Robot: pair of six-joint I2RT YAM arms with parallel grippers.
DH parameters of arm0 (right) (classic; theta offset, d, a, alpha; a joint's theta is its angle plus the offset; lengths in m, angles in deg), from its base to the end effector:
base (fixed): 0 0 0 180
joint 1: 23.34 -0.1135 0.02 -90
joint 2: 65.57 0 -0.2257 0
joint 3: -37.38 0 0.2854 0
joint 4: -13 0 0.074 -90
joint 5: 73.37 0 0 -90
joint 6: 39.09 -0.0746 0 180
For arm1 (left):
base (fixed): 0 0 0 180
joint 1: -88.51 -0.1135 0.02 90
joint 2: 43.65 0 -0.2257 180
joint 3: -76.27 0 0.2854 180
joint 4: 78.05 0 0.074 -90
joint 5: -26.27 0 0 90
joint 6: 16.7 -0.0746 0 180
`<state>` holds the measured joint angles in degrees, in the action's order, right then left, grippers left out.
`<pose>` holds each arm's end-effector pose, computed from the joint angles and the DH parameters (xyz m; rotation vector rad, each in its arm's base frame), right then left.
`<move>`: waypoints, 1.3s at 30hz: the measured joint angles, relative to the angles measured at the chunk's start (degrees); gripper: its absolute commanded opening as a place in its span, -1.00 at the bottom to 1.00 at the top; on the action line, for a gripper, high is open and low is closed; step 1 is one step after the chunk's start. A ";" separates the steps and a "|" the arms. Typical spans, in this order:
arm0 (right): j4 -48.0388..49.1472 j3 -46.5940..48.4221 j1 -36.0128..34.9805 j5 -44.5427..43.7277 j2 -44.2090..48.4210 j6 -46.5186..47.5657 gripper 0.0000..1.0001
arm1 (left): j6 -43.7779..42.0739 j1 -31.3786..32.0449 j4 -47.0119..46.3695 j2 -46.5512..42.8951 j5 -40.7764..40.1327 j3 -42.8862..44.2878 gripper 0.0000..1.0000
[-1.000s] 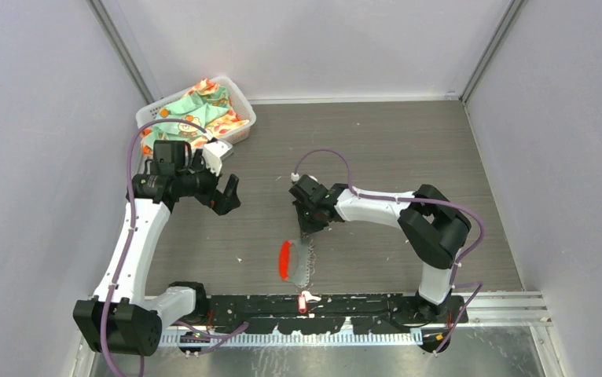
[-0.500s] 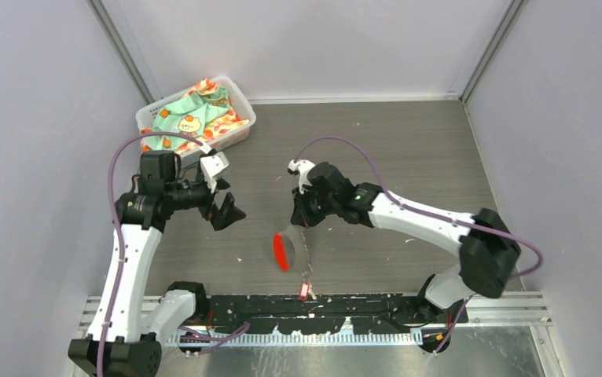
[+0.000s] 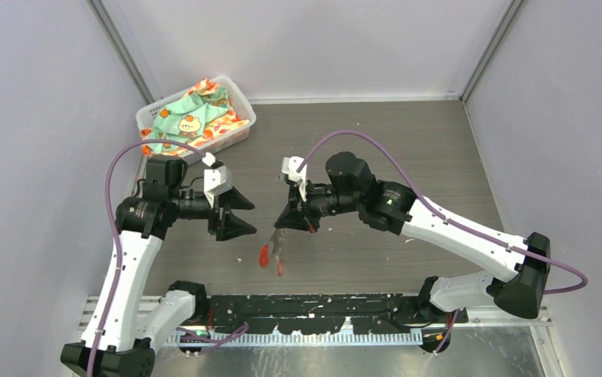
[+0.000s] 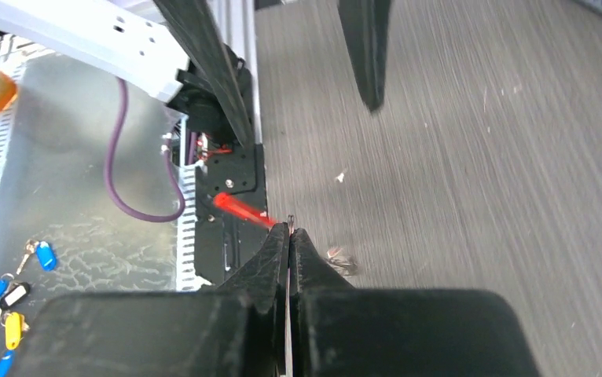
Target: Put the keys on the keyring
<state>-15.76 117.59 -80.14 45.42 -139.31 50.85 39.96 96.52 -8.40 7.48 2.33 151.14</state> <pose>0.1722 0.3287 0.3095 -1.2895 1.6422 1.1216 0.2006 -0.0971 0.3292 1.1686 1.6429 -1.0637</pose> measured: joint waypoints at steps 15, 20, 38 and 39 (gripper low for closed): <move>-5.14 7.28 -5.81 1.90 1.73 6.49 -0.98 | 19.12 9.29 -11.91 -5.09 3.93 -1.09 0.15; -5.75 7.50 -6.16 1.49 1.70 6.73 -0.98 | 22.77 9.88 -15.54 -5.27 4.09 -1.62 -0.09; -5.73 10.16 -6.43 -0.13 -0.63 4.37 -0.98 | 22.53 11.67 -16.13 -5.35 3.89 -2.67 -0.61; -5.73 10.16 -6.43 -0.42 -0.66 4.28 -0.98 | 22.45 11.74 -16.09 -5.40 3.74 -2.67 -0.70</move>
<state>-21.48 127.75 -86.56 45.01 -139.96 55.14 62.41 108.25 -24.49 2.08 6.07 148.48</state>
